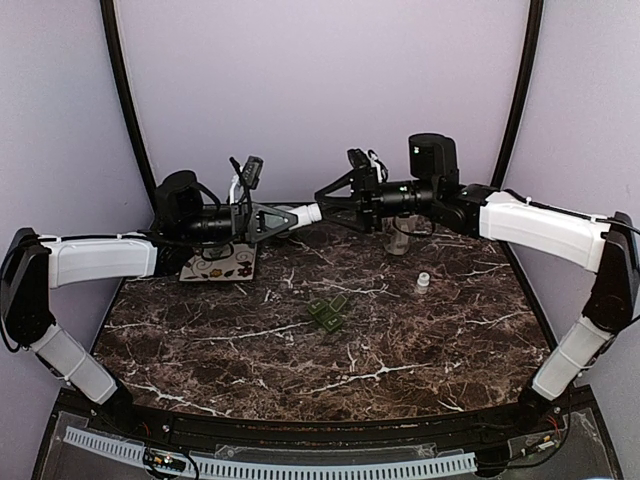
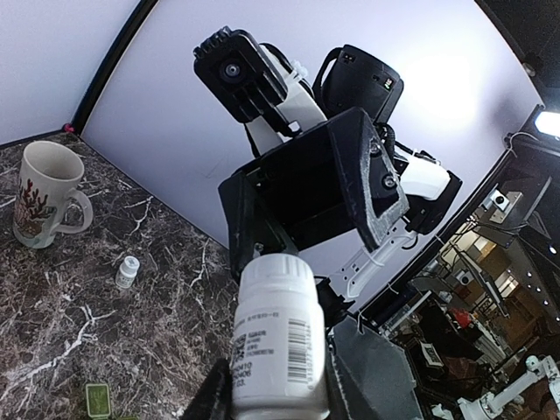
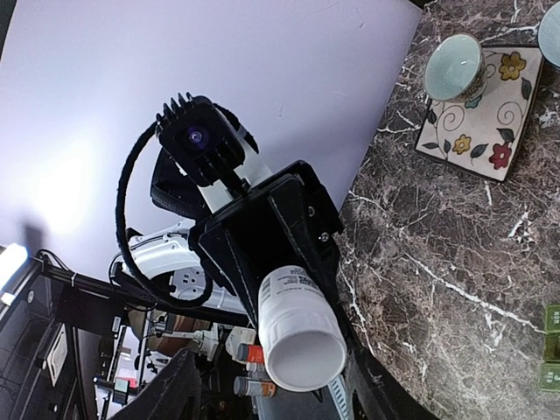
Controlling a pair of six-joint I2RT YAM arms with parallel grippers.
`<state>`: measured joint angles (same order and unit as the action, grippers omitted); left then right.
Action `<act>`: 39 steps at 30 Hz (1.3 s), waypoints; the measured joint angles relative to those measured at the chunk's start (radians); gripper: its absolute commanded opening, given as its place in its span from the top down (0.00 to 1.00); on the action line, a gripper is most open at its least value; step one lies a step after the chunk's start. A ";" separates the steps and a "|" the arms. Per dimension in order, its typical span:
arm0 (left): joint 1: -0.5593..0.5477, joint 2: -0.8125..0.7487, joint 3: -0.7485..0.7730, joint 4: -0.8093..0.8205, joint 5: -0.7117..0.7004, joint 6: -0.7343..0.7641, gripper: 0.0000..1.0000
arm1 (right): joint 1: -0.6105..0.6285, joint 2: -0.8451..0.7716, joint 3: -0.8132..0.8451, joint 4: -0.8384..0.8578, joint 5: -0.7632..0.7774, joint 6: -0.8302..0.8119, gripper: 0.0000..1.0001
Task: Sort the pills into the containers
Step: Unscrew the lid of the pill bottle.
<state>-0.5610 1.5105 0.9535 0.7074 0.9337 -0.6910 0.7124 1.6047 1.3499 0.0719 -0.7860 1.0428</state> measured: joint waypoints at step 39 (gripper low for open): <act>0.000 0.095 0.031 0.216 0.084 -0.289 1.00 | -0.006 0.023 0.049 -0.079 -0.059 -0.341 1.00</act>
<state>-0.5613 1.6051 0.9848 0.9234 1.0172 -0.9802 0.7059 1.6279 1.3987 -0.0074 -0.8448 0.7021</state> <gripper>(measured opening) 0.302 0.242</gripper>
